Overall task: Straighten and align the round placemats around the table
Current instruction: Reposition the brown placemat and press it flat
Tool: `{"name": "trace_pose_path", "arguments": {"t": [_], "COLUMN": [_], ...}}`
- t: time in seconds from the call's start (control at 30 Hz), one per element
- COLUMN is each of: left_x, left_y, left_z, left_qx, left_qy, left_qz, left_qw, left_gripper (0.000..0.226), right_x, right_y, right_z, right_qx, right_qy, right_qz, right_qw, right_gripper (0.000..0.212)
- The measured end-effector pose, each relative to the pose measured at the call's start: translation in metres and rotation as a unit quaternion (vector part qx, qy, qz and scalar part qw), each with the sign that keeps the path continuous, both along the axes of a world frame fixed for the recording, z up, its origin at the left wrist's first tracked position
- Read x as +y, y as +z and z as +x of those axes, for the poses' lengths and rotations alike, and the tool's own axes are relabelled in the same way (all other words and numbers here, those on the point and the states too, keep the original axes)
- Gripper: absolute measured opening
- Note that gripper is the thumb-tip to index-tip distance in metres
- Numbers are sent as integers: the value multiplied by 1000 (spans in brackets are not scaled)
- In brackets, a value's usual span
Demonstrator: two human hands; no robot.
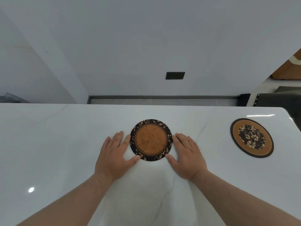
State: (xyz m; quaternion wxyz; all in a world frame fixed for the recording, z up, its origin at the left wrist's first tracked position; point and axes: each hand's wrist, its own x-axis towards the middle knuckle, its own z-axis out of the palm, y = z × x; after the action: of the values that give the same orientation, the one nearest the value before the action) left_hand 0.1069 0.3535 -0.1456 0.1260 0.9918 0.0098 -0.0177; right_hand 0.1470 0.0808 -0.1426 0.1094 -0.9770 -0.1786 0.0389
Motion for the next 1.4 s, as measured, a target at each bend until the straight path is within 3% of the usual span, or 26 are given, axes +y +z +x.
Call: {"name": "trace_pose_path", "arguments": {"t": [0.23,0.43,0.57,0.73,1.07,1.4], "left_x": [-1,-3,-4,-4,2,2], "left_y": [-1,15,30,31,7,5], "left_z": [1,17,35,37,15,15], "left_qx": [-1,9,65,80,-2,-9], "left_qy": [4,-11,-36,-39,-3,2], "left_qz": [0,60,103,119,40,37], "left_qw": [1000,998,992,989,999,999], "left_gripper": [87,96,101,108,102,98], "right_x": [0,6,7,4,5,5], "right_y": [-1,8,29,28,11,8], "right_z": [1,12,40,41,30,30], "right_qx": [6,-11,53,82,72,71], "right_qy": [-7,-5,52,54,-17,-18], "right_qz": [14,-5,-77,-66,25,13], "right_qw": [1000,1000,994,993,997,997], "right_gripper": [75,86,101,109,102,102]}}
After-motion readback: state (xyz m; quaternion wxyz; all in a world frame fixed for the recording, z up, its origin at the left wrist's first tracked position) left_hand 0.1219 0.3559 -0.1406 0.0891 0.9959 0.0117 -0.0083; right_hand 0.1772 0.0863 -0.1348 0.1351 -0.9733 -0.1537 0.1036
